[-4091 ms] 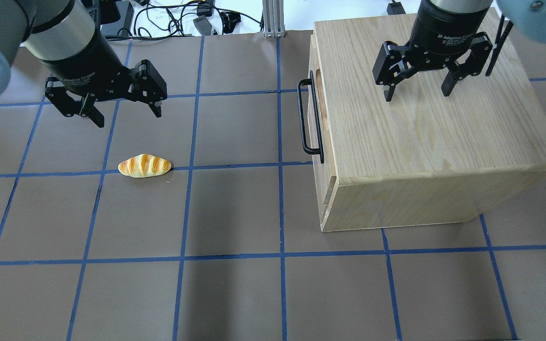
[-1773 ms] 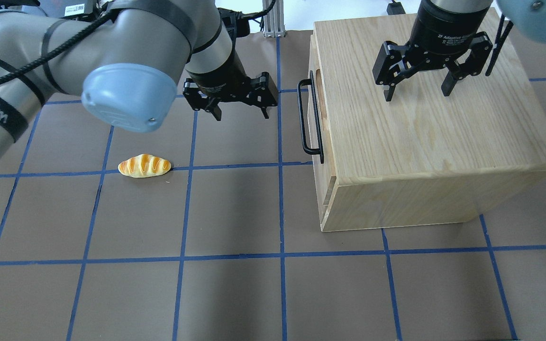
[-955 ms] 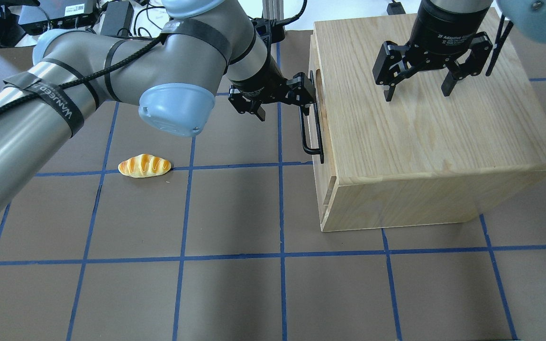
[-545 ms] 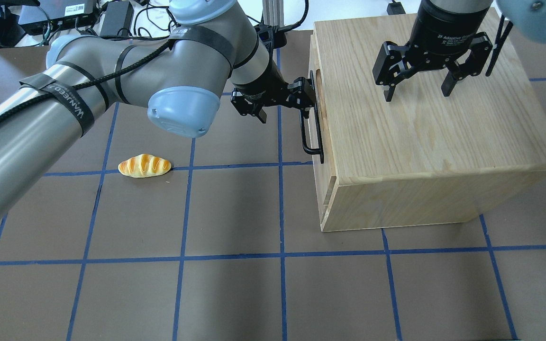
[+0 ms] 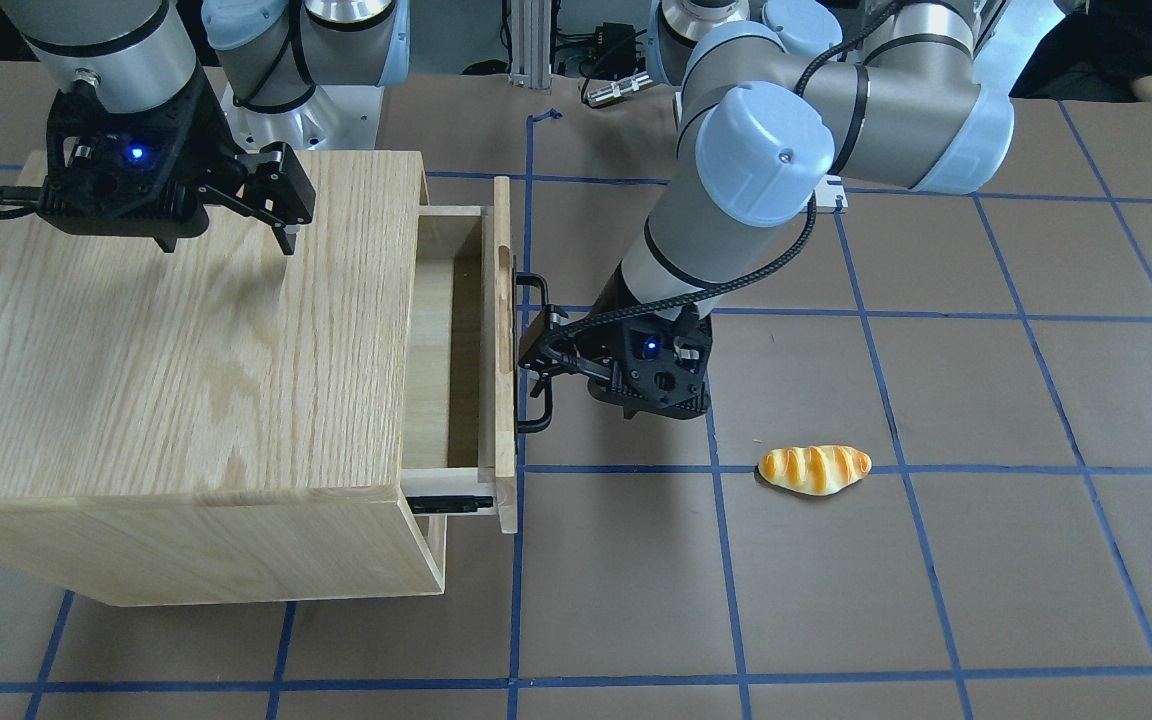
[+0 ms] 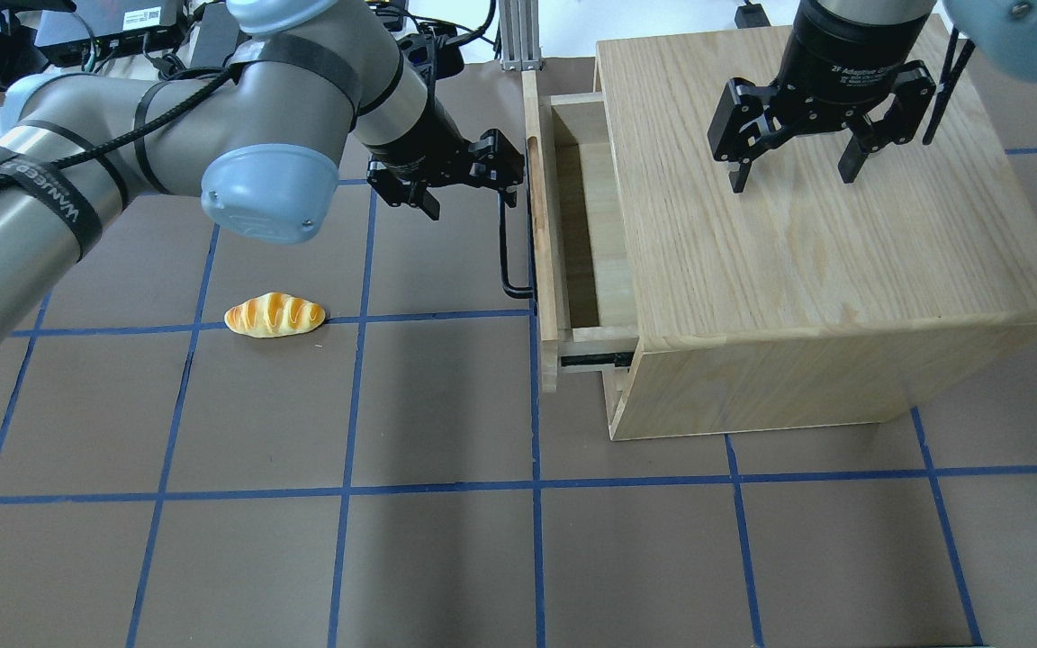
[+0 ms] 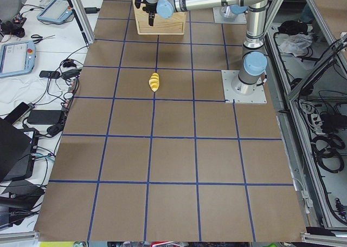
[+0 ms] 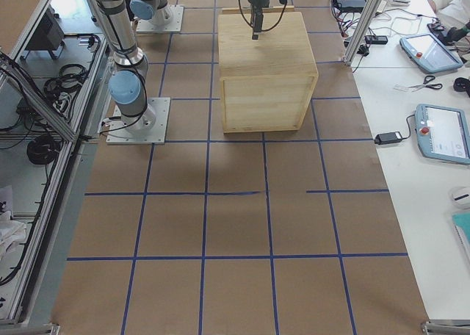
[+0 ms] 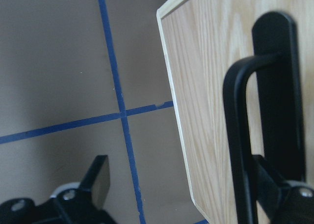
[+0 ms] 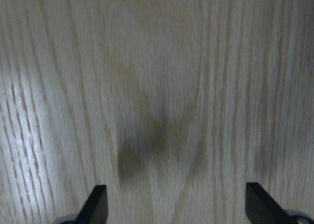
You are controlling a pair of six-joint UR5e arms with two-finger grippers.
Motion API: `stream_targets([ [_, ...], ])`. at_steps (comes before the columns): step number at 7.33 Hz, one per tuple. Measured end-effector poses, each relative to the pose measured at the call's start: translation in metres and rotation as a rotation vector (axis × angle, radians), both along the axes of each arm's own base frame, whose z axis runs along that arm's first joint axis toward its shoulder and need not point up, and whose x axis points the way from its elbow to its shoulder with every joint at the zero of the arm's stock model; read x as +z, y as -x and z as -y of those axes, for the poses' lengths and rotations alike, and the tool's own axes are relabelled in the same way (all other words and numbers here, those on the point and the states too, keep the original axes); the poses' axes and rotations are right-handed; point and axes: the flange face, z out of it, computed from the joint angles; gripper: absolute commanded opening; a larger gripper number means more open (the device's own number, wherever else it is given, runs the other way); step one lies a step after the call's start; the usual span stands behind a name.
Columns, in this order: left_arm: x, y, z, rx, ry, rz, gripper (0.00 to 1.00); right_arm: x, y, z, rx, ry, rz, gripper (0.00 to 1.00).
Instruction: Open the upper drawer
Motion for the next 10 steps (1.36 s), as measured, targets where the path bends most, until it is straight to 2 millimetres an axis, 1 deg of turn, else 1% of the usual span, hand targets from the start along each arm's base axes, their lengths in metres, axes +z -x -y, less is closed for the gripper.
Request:
stream_targets([
  [2, 0.009, -0.042, 0.006, 0.026, 0.01, 0.033, 1.0, 0.0, 0.0, 0.0, 0.001, 0.0, 0.0, 1.0],
  [3, 0.015, -0.06, 0.007, 0.044, 0.014, 0.047, 1.0, 0.0, 0.0, 0.0, 0.0, 0.0, 0.0, 1.0],
  [5, 0.019, -0.089, 0.008, 0.084, 0.014, 0.081, 1.0, 0.0, 0.0, 0.0, 0.0, 0.0, 0.0, 1.0],
  [8, 0.023, -0.125, 0.011, 0.127, 0.009, 0.122, 1.0, 0.0, 0.0, 0.0, 0.0, 0.0, 0.0, 1.0],
  [9, 0.027, -0.132, 0.011, 0.13, 0.007, 0.14, 1.0, 0.0, 0.0, 0.0, 0.001, 0.0, 0.0, 1.0],
  [10, 0.037, -0.137, 0.008, 0.133, 0.003, 0.152, 1.0, 0.0, 0.0, 0.0, 0.0, 0.0, 0.0, 1.0],
])
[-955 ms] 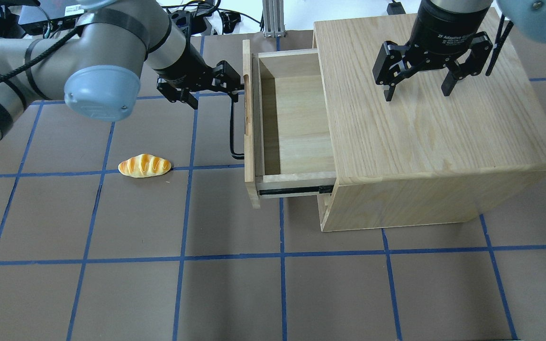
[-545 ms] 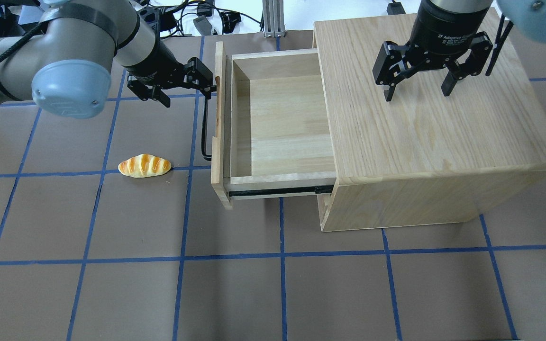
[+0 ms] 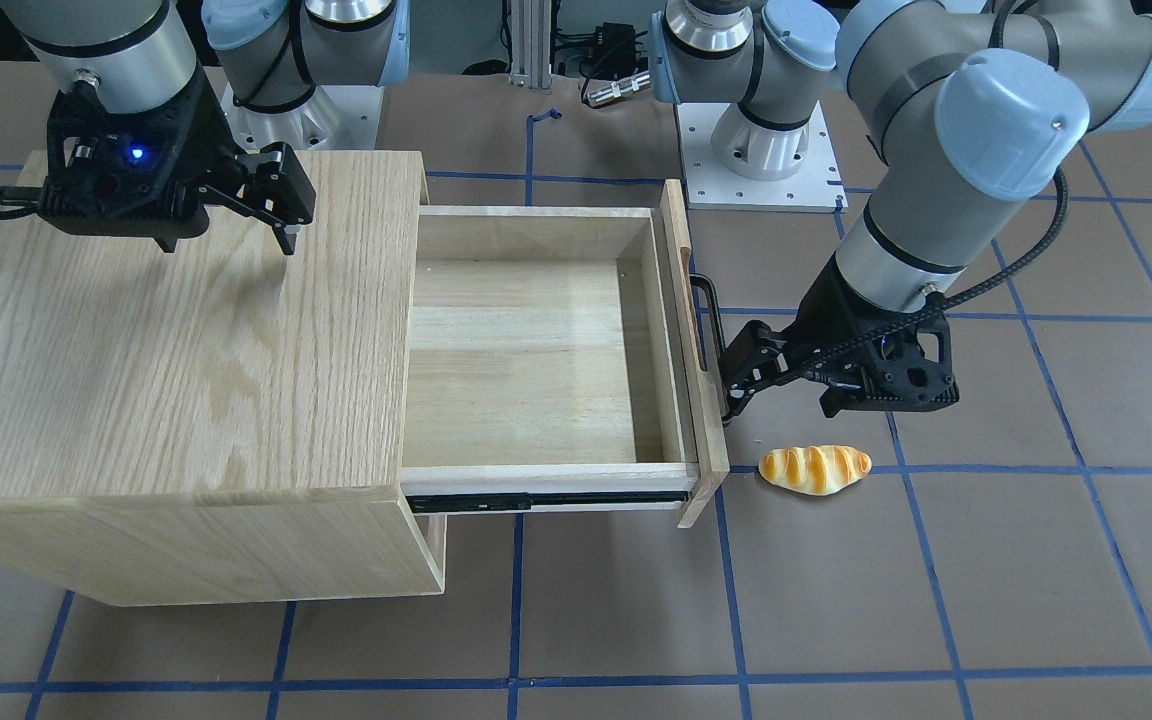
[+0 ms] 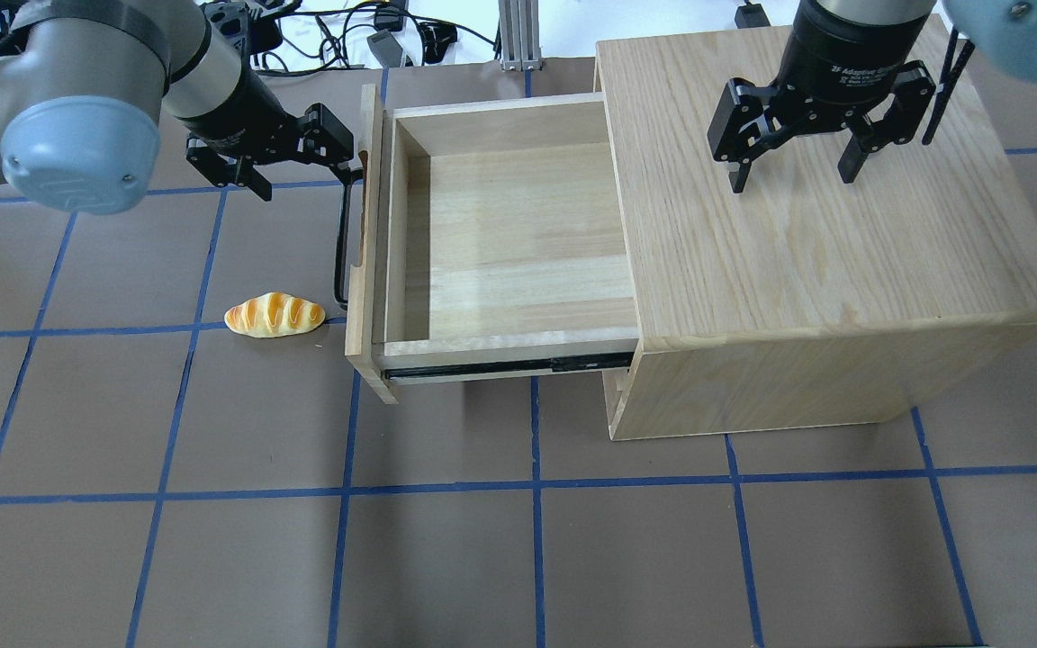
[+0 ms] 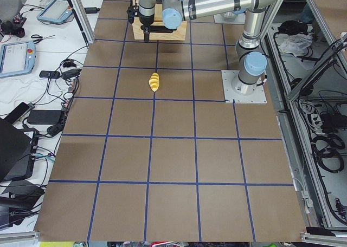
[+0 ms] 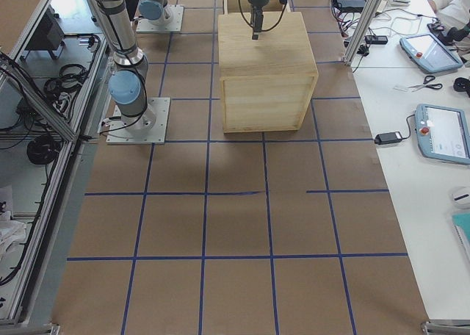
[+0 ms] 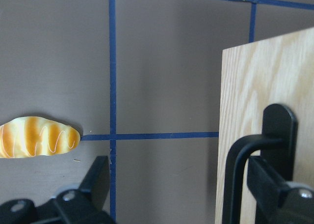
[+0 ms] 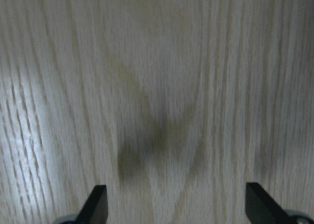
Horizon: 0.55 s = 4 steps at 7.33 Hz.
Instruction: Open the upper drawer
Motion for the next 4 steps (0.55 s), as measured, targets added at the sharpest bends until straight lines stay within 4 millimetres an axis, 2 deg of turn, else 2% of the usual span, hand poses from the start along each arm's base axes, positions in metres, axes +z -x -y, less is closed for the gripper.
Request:
stream_targets([
  [1, 0.018, -0.001, -0.006, 0.002, -0.009, 0.014, 1.0, 0.0, 0.0, 0.0, 0.0, 0.0, 0.0, 1.0],
  [2, 0.046, 0.0, -0.015, 0.004, -0.031, 0.027, 1.0, 0.0, 0.0, 0.0, 0.0, 0.0, 0.0, 1.0],
  [4, 0.102, -0.001, -0.05, 0.008, -0.09, 0.077, 1.0, 0.0, 0.0, 0.0, 0.0, 0.0, 0.0, 1.0],
])
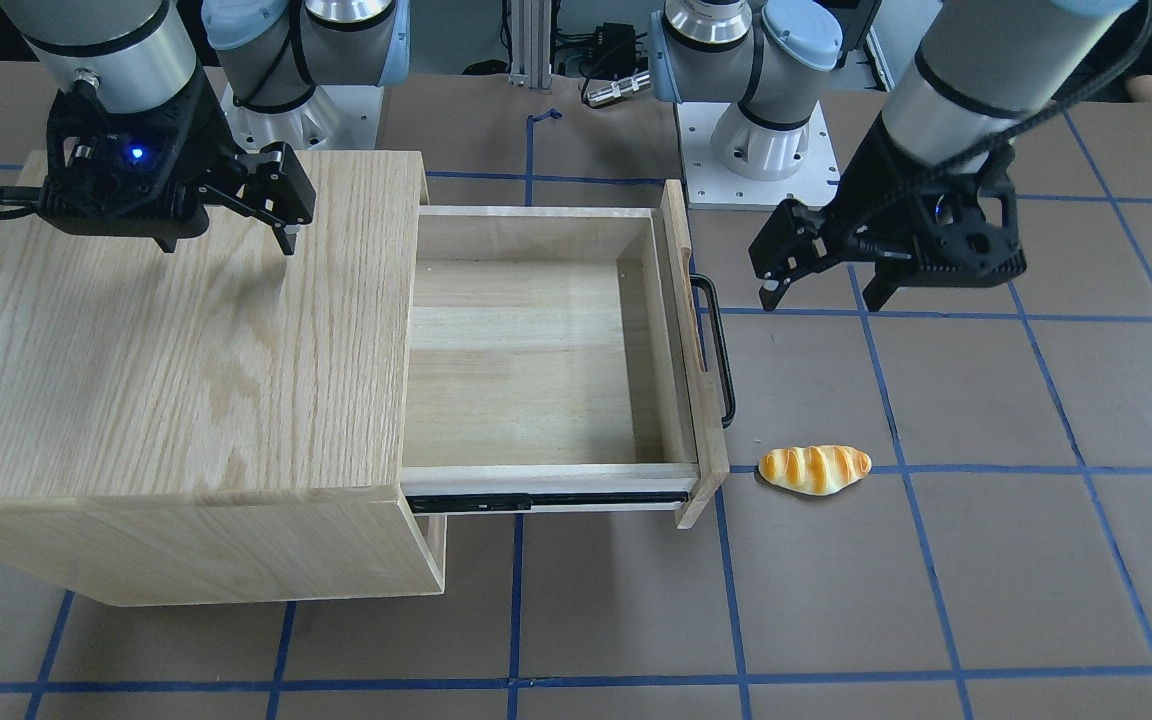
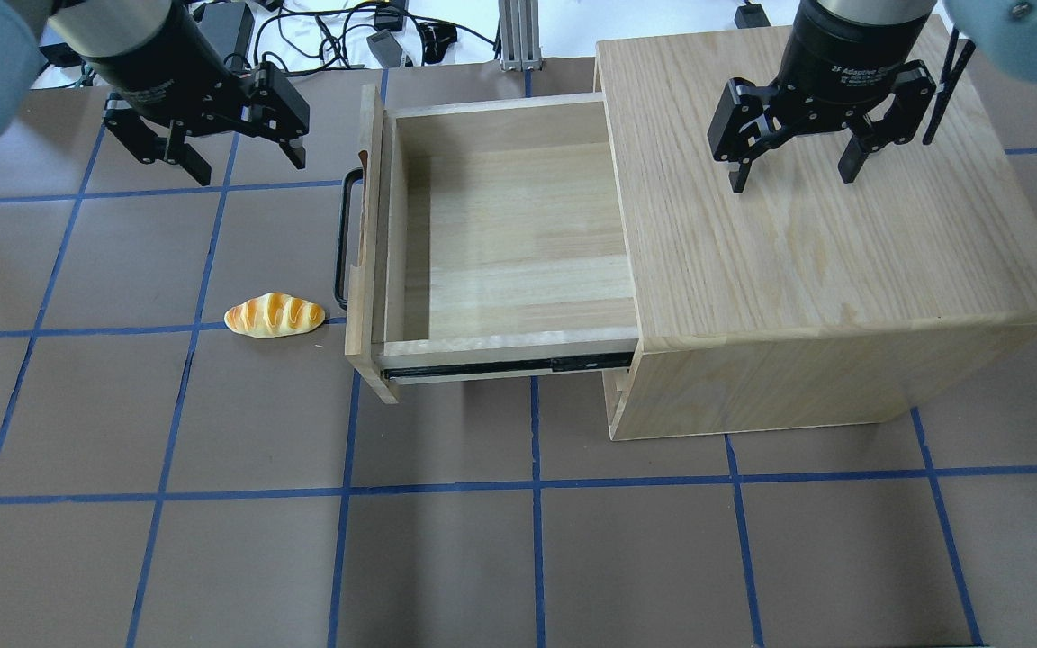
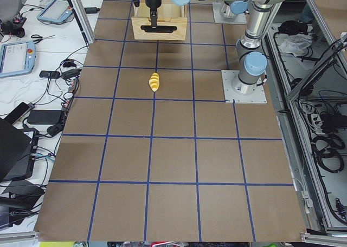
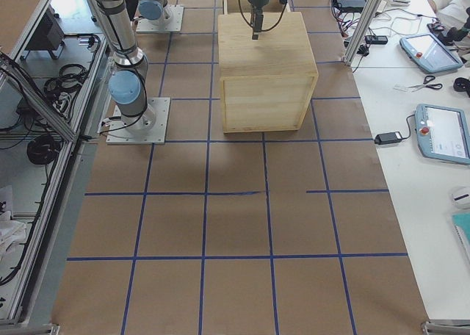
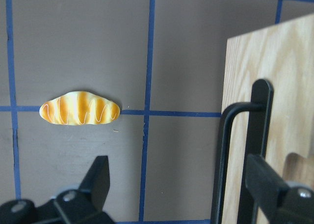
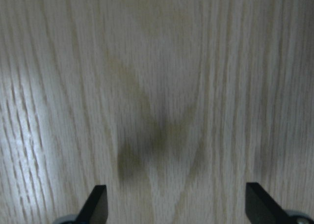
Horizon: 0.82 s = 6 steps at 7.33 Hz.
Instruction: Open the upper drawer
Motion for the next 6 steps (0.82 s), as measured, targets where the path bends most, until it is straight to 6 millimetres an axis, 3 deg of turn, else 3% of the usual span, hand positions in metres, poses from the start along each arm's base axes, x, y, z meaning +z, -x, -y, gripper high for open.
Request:
stream_targets([
  [1, 0.016, -0.001, -0.019, 0.001, -0.014, 0.029, 1.0, 0.0, 0.0, 0.0, 0.0, 0.0, 0.0, 1.0],
  [2, 0.02, -0.002, -0.03, 0.001, -0.024, 0.042, 1.0, 0.0, 0.0, 0.0, 0.0, -0.001, 0.0, 1.0],
  [6, 0.016, -0.004, -0.03, -0.001, 0.031, 0.053, 1.0, 0.0, 0.0, 0.0, -0.001, 0.0, 0.0, 1.0],
])
